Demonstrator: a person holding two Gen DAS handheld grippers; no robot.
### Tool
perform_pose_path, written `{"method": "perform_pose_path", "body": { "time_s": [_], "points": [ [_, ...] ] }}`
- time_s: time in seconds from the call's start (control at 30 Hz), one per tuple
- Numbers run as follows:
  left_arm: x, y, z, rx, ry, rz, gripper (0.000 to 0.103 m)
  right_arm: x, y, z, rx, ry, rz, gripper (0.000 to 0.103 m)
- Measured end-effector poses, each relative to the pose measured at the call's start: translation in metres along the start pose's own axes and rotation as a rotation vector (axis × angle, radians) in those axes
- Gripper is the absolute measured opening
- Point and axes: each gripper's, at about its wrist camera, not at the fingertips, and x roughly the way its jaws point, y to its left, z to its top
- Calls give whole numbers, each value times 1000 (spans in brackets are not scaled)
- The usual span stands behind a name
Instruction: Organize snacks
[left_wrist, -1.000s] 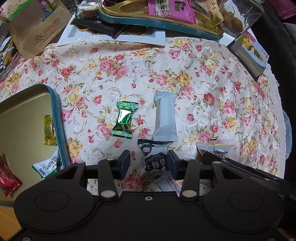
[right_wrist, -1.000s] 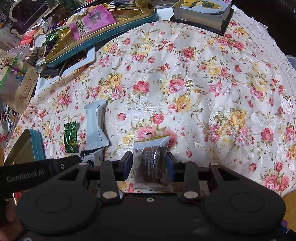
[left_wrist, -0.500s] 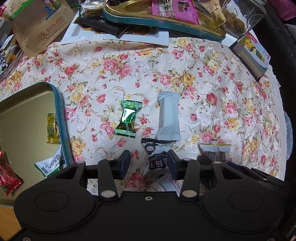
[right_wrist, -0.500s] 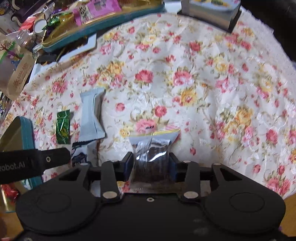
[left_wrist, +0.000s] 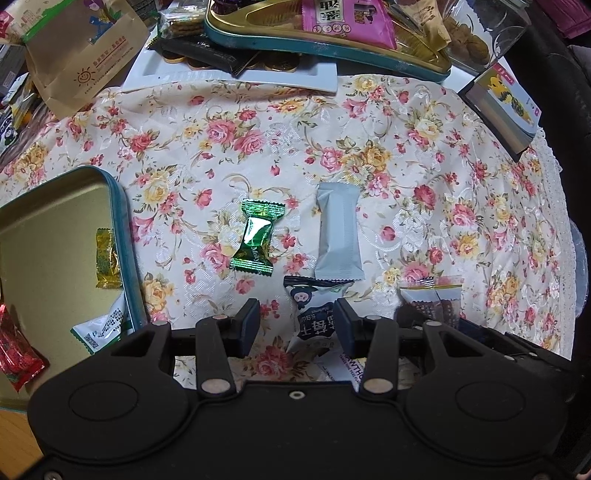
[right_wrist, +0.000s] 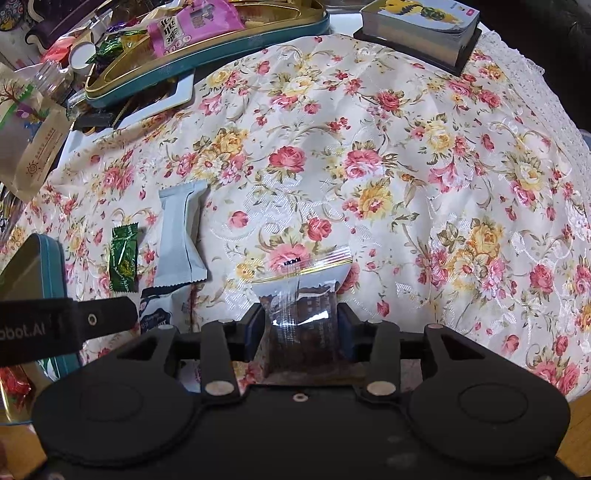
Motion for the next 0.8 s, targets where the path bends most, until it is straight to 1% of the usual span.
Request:
{"method": "perform_pose_path", "body": {
  "time_s": [0.07,0.13,0.2,0.27,0.43,0.6,0.8],
  "points": [
    [0,-1,0,0,1,3,52,0,0,0,-1,-2,1,44],
    [0,-2,-1,4,0,4,52,0,2,-1,-37,-15,1,45],
    [0,-3,-1,11,-1,5,52,0,4,-3,-68,-27,-13,40],
    [0,-5,-2,17,-2,4,52,-1,4,-5,-70,-33,-26,37],
    [2,-7,-2,25,4,4,52,-3,6,-8,-113,-31,-46,35],
    [4,-8,-3,36,4,6,52,-7,-1,-7,-78,7,-16,32],
    [10,-14,-3,40,13,9,52,-28,-10,5,-20,-19,28,33]
  ]
}}
